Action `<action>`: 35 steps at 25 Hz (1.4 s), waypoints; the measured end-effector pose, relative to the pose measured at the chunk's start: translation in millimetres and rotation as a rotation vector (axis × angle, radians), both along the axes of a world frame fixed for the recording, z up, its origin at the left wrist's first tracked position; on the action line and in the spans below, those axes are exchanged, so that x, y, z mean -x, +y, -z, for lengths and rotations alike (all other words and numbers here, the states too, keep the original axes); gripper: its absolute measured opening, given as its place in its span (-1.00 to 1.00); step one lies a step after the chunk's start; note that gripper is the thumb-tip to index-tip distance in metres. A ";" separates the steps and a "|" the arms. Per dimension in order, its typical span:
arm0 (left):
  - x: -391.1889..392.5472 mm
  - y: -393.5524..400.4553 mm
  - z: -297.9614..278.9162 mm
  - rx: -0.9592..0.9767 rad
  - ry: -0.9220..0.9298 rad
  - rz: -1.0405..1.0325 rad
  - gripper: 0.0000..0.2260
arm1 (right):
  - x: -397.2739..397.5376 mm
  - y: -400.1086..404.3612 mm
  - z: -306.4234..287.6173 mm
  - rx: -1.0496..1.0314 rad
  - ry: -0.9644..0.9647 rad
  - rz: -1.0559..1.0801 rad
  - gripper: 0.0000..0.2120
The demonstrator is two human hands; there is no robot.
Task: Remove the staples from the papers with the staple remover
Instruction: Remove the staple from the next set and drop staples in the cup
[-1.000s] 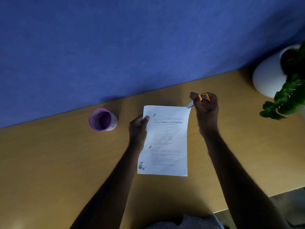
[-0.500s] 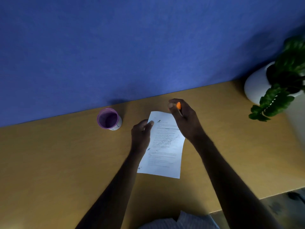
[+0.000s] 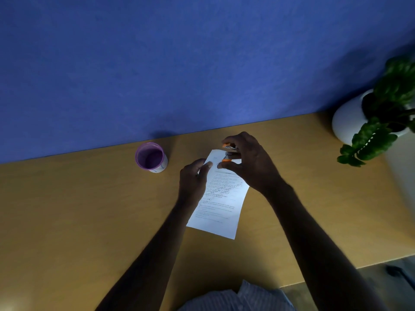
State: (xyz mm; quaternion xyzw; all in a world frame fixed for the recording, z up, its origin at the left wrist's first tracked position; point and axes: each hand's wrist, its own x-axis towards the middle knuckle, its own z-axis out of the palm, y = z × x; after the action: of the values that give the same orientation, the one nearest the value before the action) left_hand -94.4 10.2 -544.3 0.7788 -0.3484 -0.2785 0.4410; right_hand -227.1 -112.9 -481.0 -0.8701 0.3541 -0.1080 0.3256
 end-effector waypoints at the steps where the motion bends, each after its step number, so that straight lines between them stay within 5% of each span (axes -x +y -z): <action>1: 0.0 0.5 0.9 -0.006 -0.005 0.011 -0.82 | -1.2 -0.5 -0.1 0.027 0.006 0.000 -0.45; 27: 4.3 4.0 9.4 0.021 -0.101 0.086 -0.70 | -12.0 0.9 20.6 0.061 0.102 -0.098 -0.68; 35: 2.3 4.8 21.5 0.001 -0.135 0.082 -0.81 | -13.6 6.1 30.4 0.107 0.052 -0.059 -0.74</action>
State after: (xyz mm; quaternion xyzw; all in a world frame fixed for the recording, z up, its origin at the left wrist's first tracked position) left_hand -96.7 15.0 -565.7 0.7806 -0.4093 -0.2429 0.4050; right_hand -213.5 -106.8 -511.4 -0.8988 0.3302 -0.0944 0.2725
